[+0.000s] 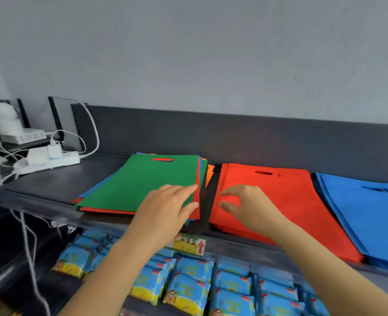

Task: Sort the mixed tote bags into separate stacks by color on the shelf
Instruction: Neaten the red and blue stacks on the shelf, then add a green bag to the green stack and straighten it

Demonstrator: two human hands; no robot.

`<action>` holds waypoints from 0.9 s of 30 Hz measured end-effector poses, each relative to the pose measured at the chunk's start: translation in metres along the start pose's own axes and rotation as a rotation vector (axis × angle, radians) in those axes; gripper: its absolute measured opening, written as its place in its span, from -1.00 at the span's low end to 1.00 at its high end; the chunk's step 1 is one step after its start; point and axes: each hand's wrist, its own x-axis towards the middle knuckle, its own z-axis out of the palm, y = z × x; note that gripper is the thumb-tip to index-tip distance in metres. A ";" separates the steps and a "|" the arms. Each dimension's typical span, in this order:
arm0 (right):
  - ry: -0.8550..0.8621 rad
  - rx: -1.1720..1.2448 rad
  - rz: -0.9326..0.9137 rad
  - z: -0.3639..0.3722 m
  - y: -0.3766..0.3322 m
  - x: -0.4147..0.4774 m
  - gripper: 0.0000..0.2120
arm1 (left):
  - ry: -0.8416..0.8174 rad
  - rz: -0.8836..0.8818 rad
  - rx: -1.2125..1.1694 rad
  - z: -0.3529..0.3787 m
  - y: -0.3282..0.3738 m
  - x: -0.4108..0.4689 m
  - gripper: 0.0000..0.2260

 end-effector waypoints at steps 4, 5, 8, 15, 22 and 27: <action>-0.205 0.067 -0.146 0.037 -0.039 0.028 -0.55 | -0.138 -0.200 0.185 -0.031 -0.067 -0.026 -0.24; -0.267 0.056 -0.147 0.045 -0.043 0.033 -0.53 | -0.216 -0.246 0.226 -0.036 -0.079 -0.030 -0.12; -0.321 0.090 -0.096 0.060 -0.045 0.042 -0.61 | -0.380 -0.326 0.307 -0.041 -0.105 -0.038 0.04; -0.302 0.198 0.050 0.059 -0.040 0.058 -0.56 | -0.511 -0.370 0.140 -0.034 -0.134 -0.037 0.25; -0.198 0.126 0.147 0.065 -0.045 0.067 -0.52 | -0.602 -0.406 0.076 -0.046 -0.147 -0.016 -0.03; -0.004 0.187 0.174 0.075 -0.048 0.056 -0.74 | -0.367 -0.396 0.215 -0.035 -0.148 -0.016 -0.78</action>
